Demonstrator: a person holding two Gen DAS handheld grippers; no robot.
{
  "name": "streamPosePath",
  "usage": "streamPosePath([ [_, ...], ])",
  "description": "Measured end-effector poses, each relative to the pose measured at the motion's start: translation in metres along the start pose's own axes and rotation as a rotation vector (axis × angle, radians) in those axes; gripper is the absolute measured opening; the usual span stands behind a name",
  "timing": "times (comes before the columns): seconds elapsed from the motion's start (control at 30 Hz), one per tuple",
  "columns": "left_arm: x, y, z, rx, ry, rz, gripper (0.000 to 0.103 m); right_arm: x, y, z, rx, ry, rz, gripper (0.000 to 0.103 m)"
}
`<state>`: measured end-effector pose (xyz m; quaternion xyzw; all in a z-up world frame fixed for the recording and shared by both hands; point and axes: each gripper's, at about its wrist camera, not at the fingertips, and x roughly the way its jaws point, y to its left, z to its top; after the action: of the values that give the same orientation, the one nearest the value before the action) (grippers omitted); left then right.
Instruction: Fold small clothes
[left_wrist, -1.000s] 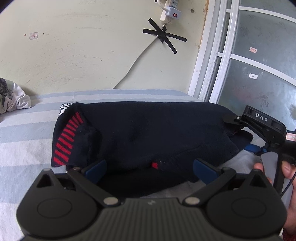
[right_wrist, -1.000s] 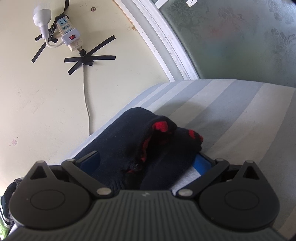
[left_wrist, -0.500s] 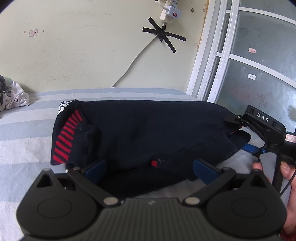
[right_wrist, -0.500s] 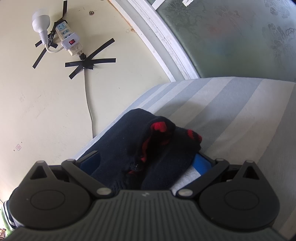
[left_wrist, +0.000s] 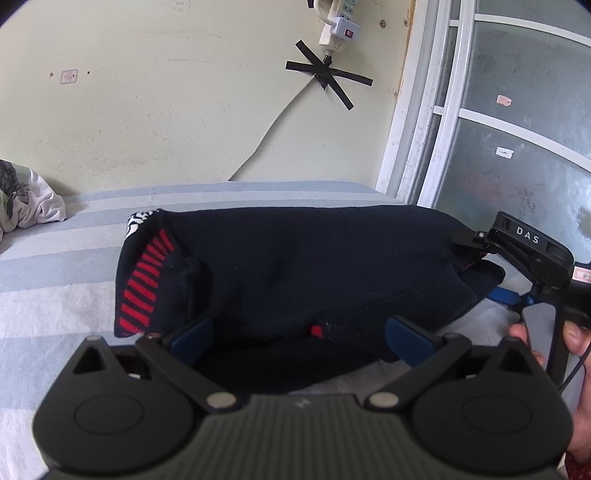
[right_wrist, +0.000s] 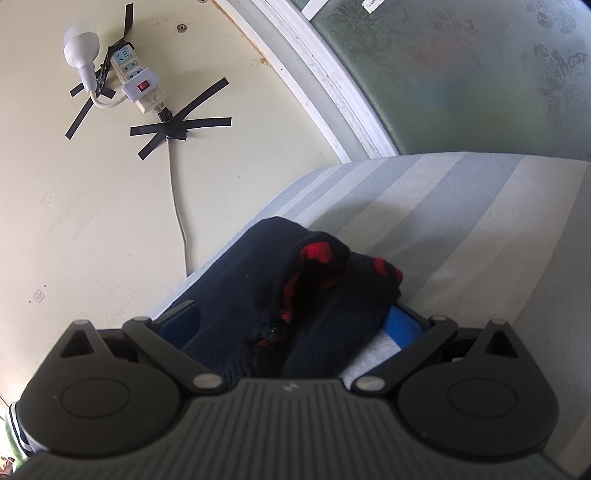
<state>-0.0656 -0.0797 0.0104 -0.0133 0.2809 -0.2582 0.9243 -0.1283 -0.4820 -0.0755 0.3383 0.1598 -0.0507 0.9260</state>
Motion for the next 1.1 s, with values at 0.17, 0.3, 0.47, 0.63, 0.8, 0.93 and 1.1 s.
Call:
streamPosePath([
  [0.17,0.003,-0.002,0.001,0.005,0.012,0.033,0.103,0.0,-0.001,0.001,0.003,0.001,0.003,0.103],
  [0.3,0.004,-0.002,0.002,0.007,0.018,0.048,0.103,-0.003,-0.002,0.002,0.016,0.018,0.005,0.103],
  [0.47,-0.014,0.003,0.006,-0.02,-0.05,-0.007,0.102,-0.009,-0.011,0.01,0.049,0.078,0.041,0.099],
  [0.63,-0.016,0.017,0.04,-0.095,-0.051,-0.112,0.092,-0.006,-0.036,0.031,0.119,0.12,0.069,0.081],
  [0.8,0.031,0.02,0.068,-0.159,0.083,-0.226,0.069,0.002,-0.044,0.037,0.153,0.157,0.103,0.078],
  [0.93,0.084,0.015,0.066,-0.196,0.227,-0.201,0.045,0.019,-0.022,0.037,0.046,0.18,0.103,0.057],
  [1.1,0.086,0.013,0.063,-0.194,0.219,-0.162,0.041,0.032,-0.002,0.048,0.079,0.231,0.189,0.022],
])
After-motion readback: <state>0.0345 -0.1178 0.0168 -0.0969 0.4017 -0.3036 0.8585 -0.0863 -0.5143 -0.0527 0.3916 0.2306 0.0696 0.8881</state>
